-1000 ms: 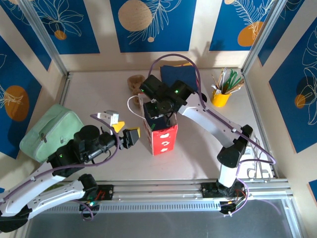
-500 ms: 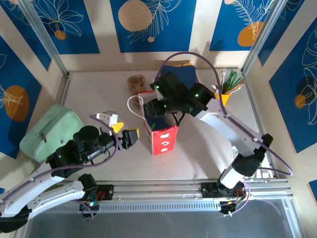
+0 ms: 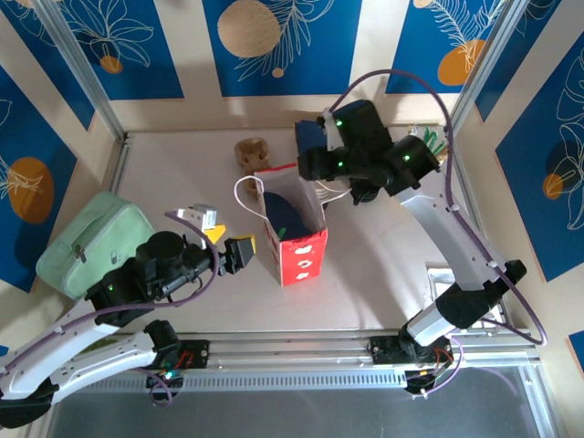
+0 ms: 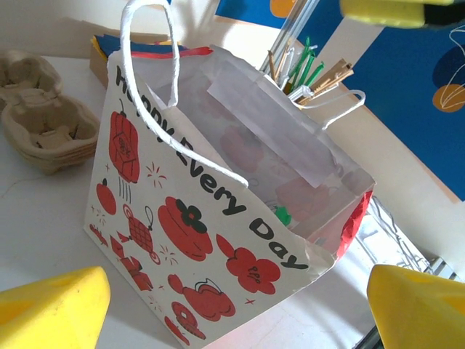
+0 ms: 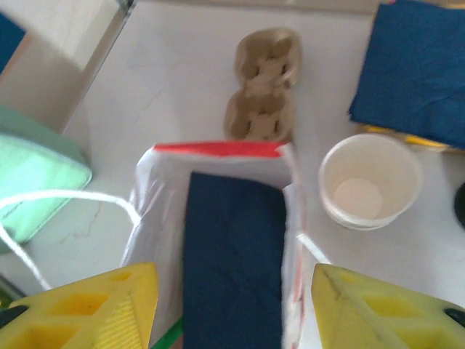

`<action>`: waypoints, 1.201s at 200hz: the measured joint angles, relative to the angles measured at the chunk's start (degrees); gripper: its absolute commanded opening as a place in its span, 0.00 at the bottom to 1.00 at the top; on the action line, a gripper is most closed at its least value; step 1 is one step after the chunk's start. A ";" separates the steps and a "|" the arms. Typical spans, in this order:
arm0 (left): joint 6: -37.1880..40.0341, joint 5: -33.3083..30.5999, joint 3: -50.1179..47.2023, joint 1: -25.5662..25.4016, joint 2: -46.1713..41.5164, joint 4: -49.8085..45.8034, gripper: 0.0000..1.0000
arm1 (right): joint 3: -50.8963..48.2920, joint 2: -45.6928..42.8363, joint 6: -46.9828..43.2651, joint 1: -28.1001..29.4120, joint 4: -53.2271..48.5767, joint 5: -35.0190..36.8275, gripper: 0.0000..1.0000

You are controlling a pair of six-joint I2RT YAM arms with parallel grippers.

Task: Pack the takeout coffee

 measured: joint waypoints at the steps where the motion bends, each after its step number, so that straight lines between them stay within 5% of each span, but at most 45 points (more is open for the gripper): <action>1: 0.02 -0.07 0.00 0.00 0.02 -0.02 0.92 | 0.07 0.00 0.02 -0.13 0.00 0.02 0.59; 68: 0.17 -1.05 0.04 0.00 0.72 -0.76 0.92 | 4.04 1.73 -4.28 -11.10 3.58 2.25 0.60; 134: 0.17 -2.05 0.22 0.00 0.72 -1.53 0.92 | 7.93 14.67 -6.16 -19.71 8.94 4.20 0.60; 240: 0.17 -2.47 0.35 0.00 0.70 -1.90 0.92 | 28.17 42.58 -6.82 -21.64 6.73 7.96 0.71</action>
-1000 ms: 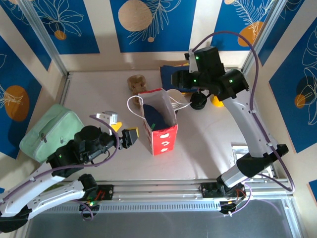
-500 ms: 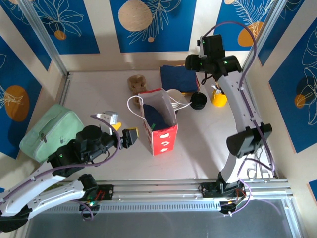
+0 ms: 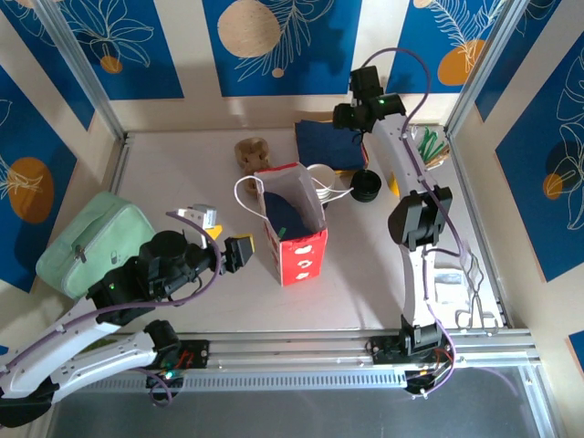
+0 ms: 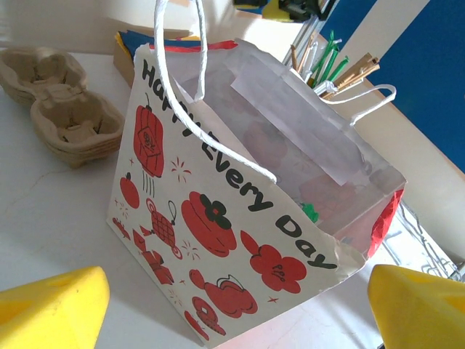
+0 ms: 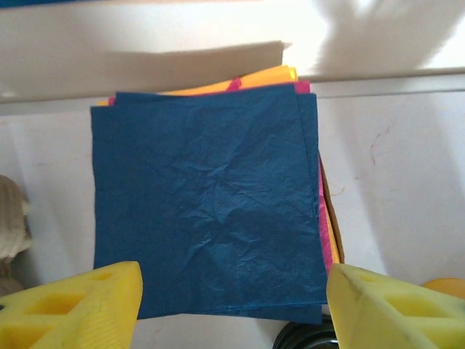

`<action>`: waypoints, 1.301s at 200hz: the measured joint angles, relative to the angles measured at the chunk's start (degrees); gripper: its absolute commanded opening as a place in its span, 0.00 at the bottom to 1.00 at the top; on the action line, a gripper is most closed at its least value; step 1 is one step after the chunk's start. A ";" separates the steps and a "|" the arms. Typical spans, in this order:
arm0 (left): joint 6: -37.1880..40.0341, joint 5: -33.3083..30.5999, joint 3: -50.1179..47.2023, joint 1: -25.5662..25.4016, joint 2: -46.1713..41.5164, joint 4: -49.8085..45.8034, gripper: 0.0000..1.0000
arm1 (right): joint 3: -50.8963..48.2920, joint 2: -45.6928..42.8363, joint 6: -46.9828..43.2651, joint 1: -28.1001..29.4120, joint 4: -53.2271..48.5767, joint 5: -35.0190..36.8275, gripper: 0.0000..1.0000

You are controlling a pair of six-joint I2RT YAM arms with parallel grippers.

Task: Pack the takeout coffee

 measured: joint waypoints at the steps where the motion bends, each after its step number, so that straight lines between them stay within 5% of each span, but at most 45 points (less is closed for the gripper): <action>1: 0.00 0.00 0.00 0.00 0.00 0.00 0.92 | 0.04 0.11 0.00 0.00 0.00 0.00 0.71; 260: -0.20 0.02 1.29 0.00 0.09 -2.47 0.91 | 6.64 20.09 -6.08 1.57 5.77 0.31 0.74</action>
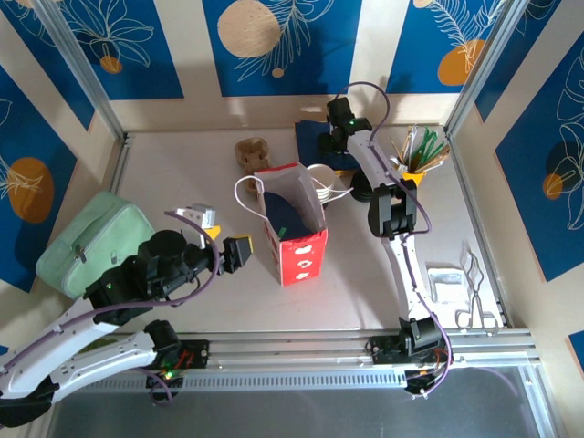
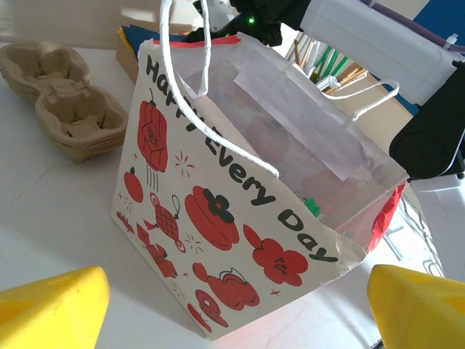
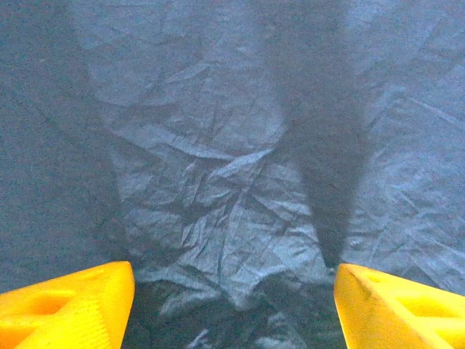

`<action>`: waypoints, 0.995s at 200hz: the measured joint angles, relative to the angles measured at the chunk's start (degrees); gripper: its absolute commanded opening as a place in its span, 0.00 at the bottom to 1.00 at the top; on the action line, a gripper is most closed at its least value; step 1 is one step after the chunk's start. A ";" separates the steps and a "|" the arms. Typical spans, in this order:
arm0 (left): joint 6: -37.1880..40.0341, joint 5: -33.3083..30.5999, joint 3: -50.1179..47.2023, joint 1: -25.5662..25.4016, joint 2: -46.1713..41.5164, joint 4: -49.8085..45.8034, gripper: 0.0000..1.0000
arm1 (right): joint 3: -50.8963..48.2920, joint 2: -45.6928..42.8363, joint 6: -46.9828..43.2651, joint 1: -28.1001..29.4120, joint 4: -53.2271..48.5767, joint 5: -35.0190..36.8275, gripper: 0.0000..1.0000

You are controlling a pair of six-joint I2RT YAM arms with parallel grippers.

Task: Pack the takeout coffee

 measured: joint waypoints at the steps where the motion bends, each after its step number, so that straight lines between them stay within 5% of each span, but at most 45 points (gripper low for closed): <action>1: 0.00 0.02 0.00 0.00 0.00 -0.02 0.91 | 0.15 0.15 -0.04 0.00 0.07 0.02 0.73; 99: -0.02 0.00 0.44 0.00 1.20 -0.50 0.91 | 2.01 2.64 -0.15 -0.11 1.01 -0.04 0.68; 199: -0.59 0.02 0.66 0.00 1.70 -0.50 0.91 | 2.03 2.64 1.31 -0.55 1.31 -4.07 0.29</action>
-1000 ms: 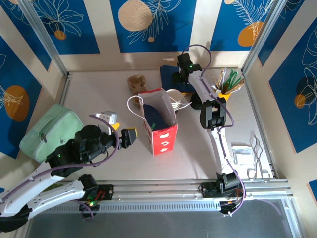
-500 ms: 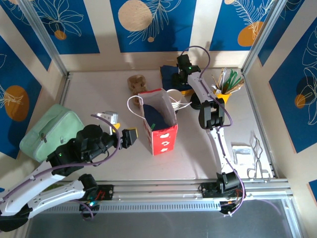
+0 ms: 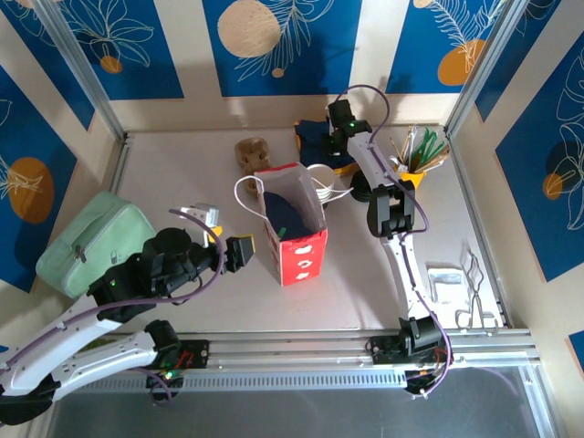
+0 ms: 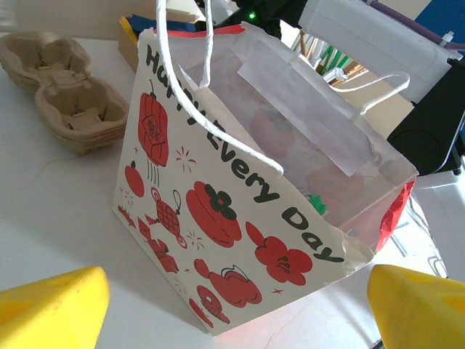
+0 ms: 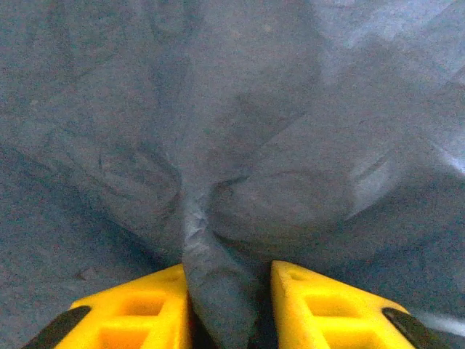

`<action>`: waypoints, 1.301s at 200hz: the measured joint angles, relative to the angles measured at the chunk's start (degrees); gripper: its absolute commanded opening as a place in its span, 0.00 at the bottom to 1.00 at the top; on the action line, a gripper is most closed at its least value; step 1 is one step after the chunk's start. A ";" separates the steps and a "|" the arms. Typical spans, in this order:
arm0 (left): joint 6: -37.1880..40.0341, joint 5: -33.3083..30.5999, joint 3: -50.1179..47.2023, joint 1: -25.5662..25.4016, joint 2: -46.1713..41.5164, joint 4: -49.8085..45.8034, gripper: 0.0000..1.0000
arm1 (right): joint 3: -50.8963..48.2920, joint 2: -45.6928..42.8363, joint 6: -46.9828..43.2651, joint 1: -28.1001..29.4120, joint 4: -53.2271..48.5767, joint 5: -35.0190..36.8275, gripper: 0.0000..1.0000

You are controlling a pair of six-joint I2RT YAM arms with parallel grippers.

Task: Pack the takeout coffee

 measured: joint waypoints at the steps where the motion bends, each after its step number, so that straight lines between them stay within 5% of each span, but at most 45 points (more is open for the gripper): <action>1: -0.02 0.00 0.00 0.00 0.00 0.00 0.91 | 0.00 0.00 0.09 -0.02 0.00 -0.02 0.29; 111: -0.50 0.15 0.00 0.00 -1.01 -0.02 0.91 | 0.63 -4.79 0.28 -0.22 -1.33 -2.40 0.11; 211: -0.94 0.15 0.00 0.00 -2.56 -0.02 0.92 | 3.21 -22.45 2.34 0.20 -7.39 -4.81 0.08; 260: -1.36 0.17 -0.17 0.00 -2.93 0.02 0.91 | 2.62 -34.01 2.51 5.38 -11.76 -5.03 0.07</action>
